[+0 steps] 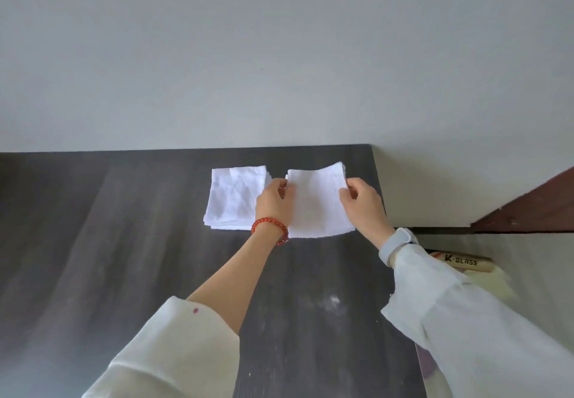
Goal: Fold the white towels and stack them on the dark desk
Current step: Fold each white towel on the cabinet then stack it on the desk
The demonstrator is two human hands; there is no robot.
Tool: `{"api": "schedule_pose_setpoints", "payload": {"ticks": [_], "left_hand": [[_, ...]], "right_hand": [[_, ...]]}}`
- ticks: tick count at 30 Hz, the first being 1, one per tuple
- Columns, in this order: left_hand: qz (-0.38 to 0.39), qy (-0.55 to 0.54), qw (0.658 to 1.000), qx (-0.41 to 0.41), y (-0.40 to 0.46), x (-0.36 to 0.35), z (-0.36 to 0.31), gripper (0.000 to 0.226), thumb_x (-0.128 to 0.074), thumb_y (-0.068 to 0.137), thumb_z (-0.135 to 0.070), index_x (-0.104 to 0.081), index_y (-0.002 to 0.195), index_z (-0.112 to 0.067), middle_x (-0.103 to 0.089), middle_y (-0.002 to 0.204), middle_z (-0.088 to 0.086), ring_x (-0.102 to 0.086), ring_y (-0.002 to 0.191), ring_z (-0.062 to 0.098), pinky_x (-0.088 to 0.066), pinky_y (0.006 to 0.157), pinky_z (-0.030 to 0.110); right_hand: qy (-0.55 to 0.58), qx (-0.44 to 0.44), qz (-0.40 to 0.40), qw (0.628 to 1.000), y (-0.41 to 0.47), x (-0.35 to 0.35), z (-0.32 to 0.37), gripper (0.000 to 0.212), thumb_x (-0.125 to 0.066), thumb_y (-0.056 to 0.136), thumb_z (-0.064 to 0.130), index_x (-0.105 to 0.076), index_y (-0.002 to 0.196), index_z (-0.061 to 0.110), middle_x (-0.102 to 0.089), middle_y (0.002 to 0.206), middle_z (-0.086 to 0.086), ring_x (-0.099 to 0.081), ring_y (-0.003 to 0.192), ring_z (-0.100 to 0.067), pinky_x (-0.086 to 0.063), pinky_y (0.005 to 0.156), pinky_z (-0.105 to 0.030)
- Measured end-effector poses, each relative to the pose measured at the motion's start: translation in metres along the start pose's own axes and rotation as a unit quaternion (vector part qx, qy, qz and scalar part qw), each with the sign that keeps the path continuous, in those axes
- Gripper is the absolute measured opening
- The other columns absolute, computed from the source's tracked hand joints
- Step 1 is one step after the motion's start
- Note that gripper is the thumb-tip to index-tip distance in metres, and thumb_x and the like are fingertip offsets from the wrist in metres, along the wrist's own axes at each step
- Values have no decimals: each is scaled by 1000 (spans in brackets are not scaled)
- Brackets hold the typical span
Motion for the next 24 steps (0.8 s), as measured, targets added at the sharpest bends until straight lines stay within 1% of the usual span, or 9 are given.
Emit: {"api": "schedule_pose_setpoints", "payload": {"ticks": [4, 9, 10, 12, 15, 17, 19, 21, 24], "left_hand": [[-7, 21, 1000, 11, 33, -18, 14, 22, -42, 95, -23, -58, 104, -12, -56, 84, -3, -51, 77, 16, -40, 58, 21], [-11, 49, 999, 13, 48, -29, 32, 19, -42, 95, -21, -54, 105, -11, -57, 90, 1, -53, 78, 20, -42, 68, 27], [-15, 58, 998, -5, 48, -30, 30, 19, -41, 95, -20, -52, 109, -12, -55, 95, 2, -52, 78, 20, -41, 69, 27], [-35, 82, 994, -67, 46, -29, 19, 29, -41, 94, -14, -47, 122, -12, -48, 112, 5, -51, 85, 21, -43, 73, 30], [-84, 160, 959, -217, 33, -32, 3, 40, -37, 88, -11, -45, 127, -3, -49, 123, 16, -51, 107, 31, -45, 88, 38], [-63, 212, 943, -250, 25, -44, 6, 46, -32, 89, -15, -40, 132, -1, -45, 133, 22, -43, 124, 38, -39, 100, 43], [9, 228, 951, -208, 24, -58, 16, 50, -29, 96, -16, -20, 143, -2, -19, 151, 18, -11, 141, 29, -20, 114, 42], [66, 239, 954, -168, 24, -71, 29, 56, -24, 99, -23, 2, 146, -7, 8, 155, 8, 12, 142, 18, -6, 118, 39], [91, 275, 946, -144, 24, -79, 36, 62, -22, 99, -34, 12, 145, -9, 18, 153, 5, 15, 142, 17, -5, 117, 36]], "right_hand": [[-20, 0, 6, 1000, 32, -17, -15, 20, -41, 94, 19, -55, 103, 7, -62, 91, -11, -58, 79, -26, -50, 70, -39], [-121, -31, 9, 992, 46, -32, -35, 27, -42, 94, 23, -51, 117, 12, -59, 91, 0, -58, 78, -20, -52, 69, -35], [-145, -28, -8, 989, 46, -31, -36, 29, -43, 94, 23, -48, 120, 12, -58, 94, -1, -58, 80, -20, -52, 69, -36], [-170, 22, -90, 981, 41, -20, -27, 35, -49, 91, 19, -46, 125, 11, -57, 106, -7, -57, 89, -24, -51, 71, -38], [-242, 177, -191, 935, 26, -16, -2, 41, -52, 84, 9, -49, 124, 9, -55, 118, -12, -53, 105, -29, -48, 79, -42], [-313, 241, -156, 905, 19, -33, 4, 45, -46, 83, 12, -46, 127, 10, -49, 131, -10, -44, 122, -26, -40, 92, -44], [-374, 253, -87, 888, 20, -54, -1, 48, -37, 88, 20, -40, 135, 11, -38, 145, -11, -31, 136, -26, -31, 105, -49], [-407, 218, -22, 887, 29, -67, -17, 53, -26, 92, 30, -32, 141, 10, -26, 151, -10, -17, 141, -23, -22, 109, -53], [-394, 163, 64, 902, 40, -76, -39, 63, -4, 91, 39, -12, 147, 11, -3, 156, -6, 10, 140, -14, -7, 113, -48]]}}
Point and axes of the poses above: each hand's wrist, its own y-axis towards the middle knuckle, its own x-axis out of the back of the hand, z = x × y, the point moved 9 cm from there along y, towards the middle knuckle
